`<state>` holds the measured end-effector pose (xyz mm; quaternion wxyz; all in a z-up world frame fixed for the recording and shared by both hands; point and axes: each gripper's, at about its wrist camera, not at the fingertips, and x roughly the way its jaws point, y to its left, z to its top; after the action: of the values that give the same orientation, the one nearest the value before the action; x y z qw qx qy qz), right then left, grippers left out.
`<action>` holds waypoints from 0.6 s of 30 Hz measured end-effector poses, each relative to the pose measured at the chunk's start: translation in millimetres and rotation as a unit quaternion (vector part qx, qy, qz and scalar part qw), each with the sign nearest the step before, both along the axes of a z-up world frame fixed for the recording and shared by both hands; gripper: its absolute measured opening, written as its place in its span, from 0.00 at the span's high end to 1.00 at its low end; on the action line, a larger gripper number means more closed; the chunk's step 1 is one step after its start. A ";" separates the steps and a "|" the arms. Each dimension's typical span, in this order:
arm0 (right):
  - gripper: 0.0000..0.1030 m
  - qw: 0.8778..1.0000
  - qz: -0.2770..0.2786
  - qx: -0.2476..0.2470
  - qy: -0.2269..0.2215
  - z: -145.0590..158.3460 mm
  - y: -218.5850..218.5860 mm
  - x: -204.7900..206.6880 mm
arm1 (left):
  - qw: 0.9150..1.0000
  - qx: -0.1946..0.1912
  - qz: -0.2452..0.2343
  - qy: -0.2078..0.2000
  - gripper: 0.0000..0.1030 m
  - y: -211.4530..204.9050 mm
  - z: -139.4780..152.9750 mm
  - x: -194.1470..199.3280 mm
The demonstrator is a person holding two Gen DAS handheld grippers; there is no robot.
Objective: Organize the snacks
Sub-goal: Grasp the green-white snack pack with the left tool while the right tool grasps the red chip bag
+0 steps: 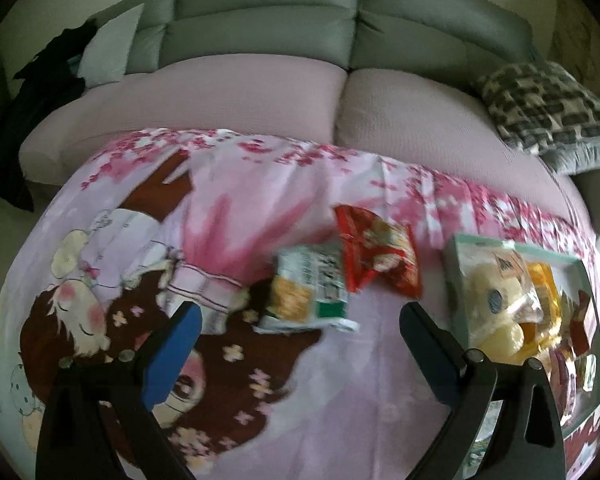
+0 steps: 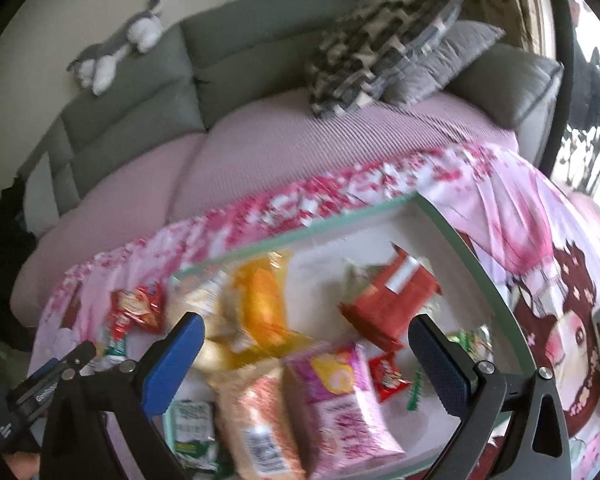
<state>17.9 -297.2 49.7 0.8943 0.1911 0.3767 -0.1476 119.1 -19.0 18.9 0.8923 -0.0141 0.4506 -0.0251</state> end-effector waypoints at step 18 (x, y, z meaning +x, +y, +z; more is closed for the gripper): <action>0.20 0.983 0.172 0.063 -0.010 -6.4 115.1 110.8 | 0.995 -0.053 -0.059 0.057 0.05 18.6 -39.4 50.5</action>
<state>128.7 -182.1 43.3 0.8963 0.1813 0.4033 0.0344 169.6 -0.4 -20.5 0.8602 -0.0364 0.4985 -0.1011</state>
